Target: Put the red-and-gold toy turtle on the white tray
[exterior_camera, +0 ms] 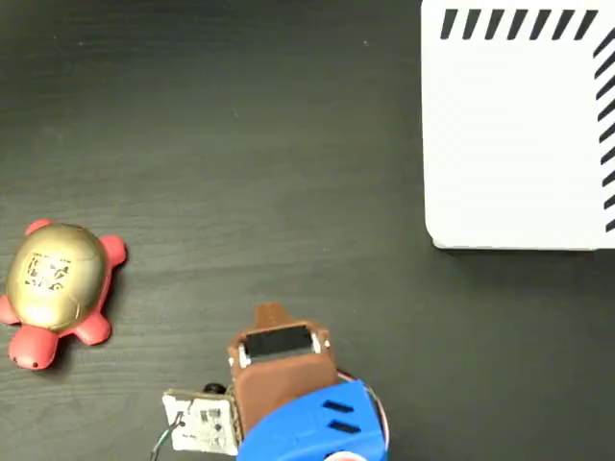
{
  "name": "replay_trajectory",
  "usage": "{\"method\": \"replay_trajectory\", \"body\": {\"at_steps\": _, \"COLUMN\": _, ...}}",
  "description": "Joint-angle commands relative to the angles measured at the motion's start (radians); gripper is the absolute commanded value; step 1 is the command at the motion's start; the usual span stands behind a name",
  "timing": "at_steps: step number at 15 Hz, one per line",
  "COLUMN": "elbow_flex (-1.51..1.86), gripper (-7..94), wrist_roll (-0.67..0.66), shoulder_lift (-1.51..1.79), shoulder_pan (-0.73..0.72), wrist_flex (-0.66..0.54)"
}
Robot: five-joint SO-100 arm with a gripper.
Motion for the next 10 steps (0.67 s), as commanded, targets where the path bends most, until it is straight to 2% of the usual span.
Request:
{"method": "replay_trajectory", "body": {"at_steps": 1, "elbow_flex": -0.008, "gripper": 0, "wrist_roll": -0.009, "shoulder_lift": 0.006, "shoulder_pan": -0.025, "wrist_flex": 0.015}}
{"method": "replay_trajectory", "body": {"at_steps": 3, "elbow_flex": -0.020, "gripper": 0, "wrist_roll": -0.092, "shoulder_lift": -0.018, "shoulder_pan": -0.074, "wrist_flex": -0.048}}
{"method": "replay_trajectory", "body": {"at_steps": 6, "elbow_flex": -0.291, "gripper": 0, "wrist_roll": -0.215, "shoulder_lift": -0.344, "shoulder_pan": -0.175, "wrist_flex": -0.138}}
{"method": "replay_trajectory", "body": {"at_steps": 10, "elbow_flex": -0.715, "gripper": 0, "wrist_roll": -0.341, "shoulder_lift": -0.784, "shoulder_pan": -0.370, "wrist_flex": -0.005}}
